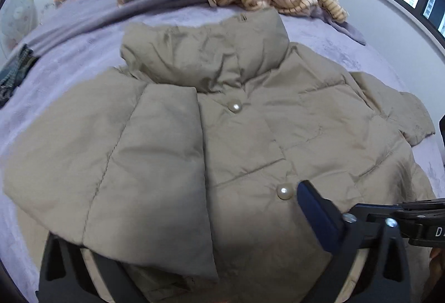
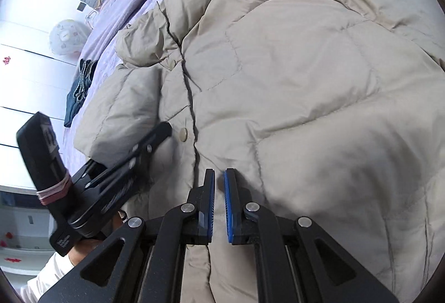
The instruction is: Fold large clothes
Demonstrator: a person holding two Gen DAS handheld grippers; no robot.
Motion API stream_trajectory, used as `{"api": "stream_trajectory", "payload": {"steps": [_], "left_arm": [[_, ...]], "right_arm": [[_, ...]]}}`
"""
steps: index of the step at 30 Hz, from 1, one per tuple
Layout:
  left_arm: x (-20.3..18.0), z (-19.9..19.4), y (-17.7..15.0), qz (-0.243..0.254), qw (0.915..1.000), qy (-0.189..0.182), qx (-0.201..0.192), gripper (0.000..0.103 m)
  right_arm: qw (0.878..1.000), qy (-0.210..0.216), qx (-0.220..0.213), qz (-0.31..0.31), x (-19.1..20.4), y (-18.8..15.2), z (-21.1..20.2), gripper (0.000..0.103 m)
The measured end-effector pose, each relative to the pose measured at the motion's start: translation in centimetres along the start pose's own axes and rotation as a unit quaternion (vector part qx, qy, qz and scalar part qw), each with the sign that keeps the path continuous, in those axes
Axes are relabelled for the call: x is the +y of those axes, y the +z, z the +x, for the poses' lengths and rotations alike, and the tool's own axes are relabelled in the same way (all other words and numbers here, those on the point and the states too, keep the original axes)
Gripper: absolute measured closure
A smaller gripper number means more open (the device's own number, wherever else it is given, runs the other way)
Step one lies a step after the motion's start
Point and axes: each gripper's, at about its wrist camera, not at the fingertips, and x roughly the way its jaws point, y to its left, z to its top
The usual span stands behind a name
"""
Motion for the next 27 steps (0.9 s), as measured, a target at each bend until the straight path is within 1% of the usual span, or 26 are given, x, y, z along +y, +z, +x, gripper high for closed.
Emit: {"api": "stream_trajectory", "payload": {"steps": [1, 2, 4, 5, 6, 7, 8, 9, 10, 12, 13, 14, 16, 17, 18, 19, 20, 21, 22, 23, 24, 25, 26, 27], "left_arm": [[0.1, -0.9, 0.0, 0.006, 1.0, 0.005, -0.004, 0.0], [0.6, -1.6, 0.2, 0.006, 1.0, 0.004, -0.001, 0.0], [2.2, -3.7, 0.0, -0.009, 0.9999, -0.006, -0.006, 0.0], [3.3, -4.9, -0.2, -0.021, 0.9996, -0.012, -0.011, 0.0], [4.8, -6.1, -0.6, -0.037, 0.9991, -0.015, -0.016, 0.0], [6.3, -7.1, -0.9, -0.055, 0.9982, -0.012, -0.02, 0.0], [8.3, -8.1, -1.5, -0.077, 0.9967, -0.008, -0.023, 0.0], [10.3, -8.7, -2.0, -0.103, 0.9945, -0.005, -0.021, 0.0], [12.6, -8.9, -2.4, -0.132, 0.9911, -0.008, -0.016, 0.0], [17.3, -8.6, -3.8, -0.206, 0.9783, -0.018, -0.002, 0.0], [19.2, -8.0, -4.5, -0.241, 0.9701, -0.029, 0.005, 0.0], [21.2, -7.4, -5.3, -0.276, 0.9601, -0.046, 0.011, 0.0], [23.8, -5.8, -6.6, -0.334, 0.9395, -0.071, 0.024, 0.002], [24.6, -5.0, -7.2, -0.353, 0.9315, -0.082, 0.031, 0.007], [25.0, -4.3, -7.6, -0.363, 0.9266, -0.091, 0.035, 0.022], [24.9, -3.7, -7.9, -0.364, 0.9256, -0.094, 0.041, 0.032], [24.7, -3.1, -8.0, -0.361, 0.9268, -0.093, 0.048, 0.055], [24.4, -2.7, -8.1, -0.356, 0.9283, -0.096, 0.05, 0.069], [24.1, -2.6, -8.2, -0.351, 0.9306, -0.091, 0.049, 0.07], [23.8, -2.6, -8.2, -0.345, 0.934, -0.082, 0.047, 0.07], [23.6, -2.6, -8.1, -0.336, 0.9378, -0.074, 0.046, 0.07], [23.4, -2.7, -8.1, -0.329, 0.941, -0.066, 0.046, 0.07], [23.3, -2.6, -8.0, -0.322, 0.9438, -0.059, 0.047, 0.07], [23.2, -2.5, -8.0, -0.316, 0.946, -0.053, 0.048, 0.07]], "right_arm": [[1.0, -0.002, -0.002, -0.004, -1.2, 0.1, -1.2, 0.095], [1.0, -0.007, -0.003, -0.011, -0.8, 0.3, -1.3, 0.095], [0.999, -0.02, -0.007, -0.033, -0.9, -0.7, -3.1, 0.094], [0.998, -0.028, -0.011, -0.052, -0.6, -1.0, -3.5, 0.09], [0.997, -0.035, -0.017, -0.073, 0.2, -1.1, -3.9, 0.069], [0.994, -0.043, -0.026, -0.1, 1.8, -1.0, -4.1, 0.051], [0.991, -0.042, -0.037, -0.125, 2.9, -1.1, -4.5, 0.02], [0.986, -0.039, -0.048, -0.152, 4.2, -1.4, -4.8, 0.015], [0.98, -0.045, -0.056, -0.188, 6.2, -1.5, -4.7, 0.015], [0.963, -0.066, -0.066, -0.254, 10.0, -2.1, -3.9, 0.015], [0.95, -0.083, -0.07, -0.292, 12.1, -2.5, -3.0, 0.015], [0.94, -0.098, -0.07, -0.319, 13.5, -3.1, -2.3, 0.015], [0.913, -0.141, -0.073, -0.375, 16.3, -4.3, -0.1, 0.015], [0.898, -0.165, -0.077, -0.401, 17.4, -4.9, 1.1, 0.015], [0.885, -0.182, -0.081, -0.421, 18.0, -5.5, 1.9, 0.015], [0.871, -0.204, -0.083, -0.44, 18.8, -5.8, 3.0, 0.015], [0.859, -0.224, -0.084, -0.453, 19.1, -6.1, 3.9, 0.015], [0.849, -0.243, -0.084, -0.463, 19.4, -6.0, 4.9, 0.015], [0.843, -0.254, -0.088, -0.466, 19.4, -5.7, 5.4, 0.016], [0.842, -0.263, -0.098, -0.462, 19.1, -5.1, 5.3, 0.017], [0.846, -0.27, -0.117, -0.444, 18.6, -4.2, 4.7, 0.017], [0.857, -0.269, -0.136, -0.418, 17.9, -3.1, 3.8, 0.017], [0.873, -0.262, -0.153, -0.382, 16.8, -1.9, 2.5, 0.017], [0.896, -0.241, -0.166, -0.334, 15.1, -0.4, 0.9, 0.017]]}}
